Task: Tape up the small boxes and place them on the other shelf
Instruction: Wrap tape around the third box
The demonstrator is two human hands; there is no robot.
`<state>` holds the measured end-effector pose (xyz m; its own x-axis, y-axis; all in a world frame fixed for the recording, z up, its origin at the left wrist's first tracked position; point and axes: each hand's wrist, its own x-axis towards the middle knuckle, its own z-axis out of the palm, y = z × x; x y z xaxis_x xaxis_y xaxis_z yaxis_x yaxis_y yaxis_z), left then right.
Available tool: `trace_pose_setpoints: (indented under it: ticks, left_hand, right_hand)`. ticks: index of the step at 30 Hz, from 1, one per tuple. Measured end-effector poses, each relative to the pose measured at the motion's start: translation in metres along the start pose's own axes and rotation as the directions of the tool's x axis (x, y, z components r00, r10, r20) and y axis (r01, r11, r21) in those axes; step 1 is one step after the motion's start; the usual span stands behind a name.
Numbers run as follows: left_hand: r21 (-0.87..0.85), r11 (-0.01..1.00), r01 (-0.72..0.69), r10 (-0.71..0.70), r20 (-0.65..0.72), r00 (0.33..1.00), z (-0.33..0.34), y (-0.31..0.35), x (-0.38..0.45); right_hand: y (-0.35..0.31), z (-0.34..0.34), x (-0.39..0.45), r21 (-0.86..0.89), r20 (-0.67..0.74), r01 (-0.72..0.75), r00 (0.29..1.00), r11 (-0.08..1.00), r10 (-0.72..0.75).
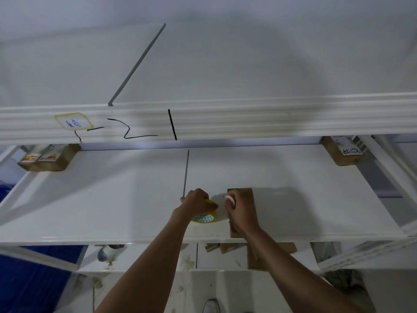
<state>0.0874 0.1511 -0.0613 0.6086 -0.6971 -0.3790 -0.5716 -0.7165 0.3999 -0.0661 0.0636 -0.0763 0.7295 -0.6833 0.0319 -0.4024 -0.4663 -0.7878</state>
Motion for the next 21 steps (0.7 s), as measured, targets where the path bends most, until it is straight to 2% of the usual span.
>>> trace_pose_setpoints:
  ticks: [5, 13, 21]
  left_hand:
    - [-0.032, 0.999, -0.004, 0.004, 0.029, 1.0, -0.001, -0.005, 0.001]
    - [-0.056, 0.998, -0.013, 0.016, 0.055, 0.998, -0.004, -0.009, 0.001]
    - [-0.051, 0.999, -0.013, 0.017, 0.063, 0.998, -0.005, -0.008, 0.002]
  right_hand:
    - [0.011, 0.005, -0.007, 0.081, 0.07, -0.005, 0.998, 0.997, -0.001]
    - [0.015, 0.007, -0.003, -0.016, 0.12, 0.053, 0.991, 0.998, -0.05]
    - [0.018, 0.008, 0.0, -0.043, 0.142, 0.09, 0.986, 0.995, -0.083]
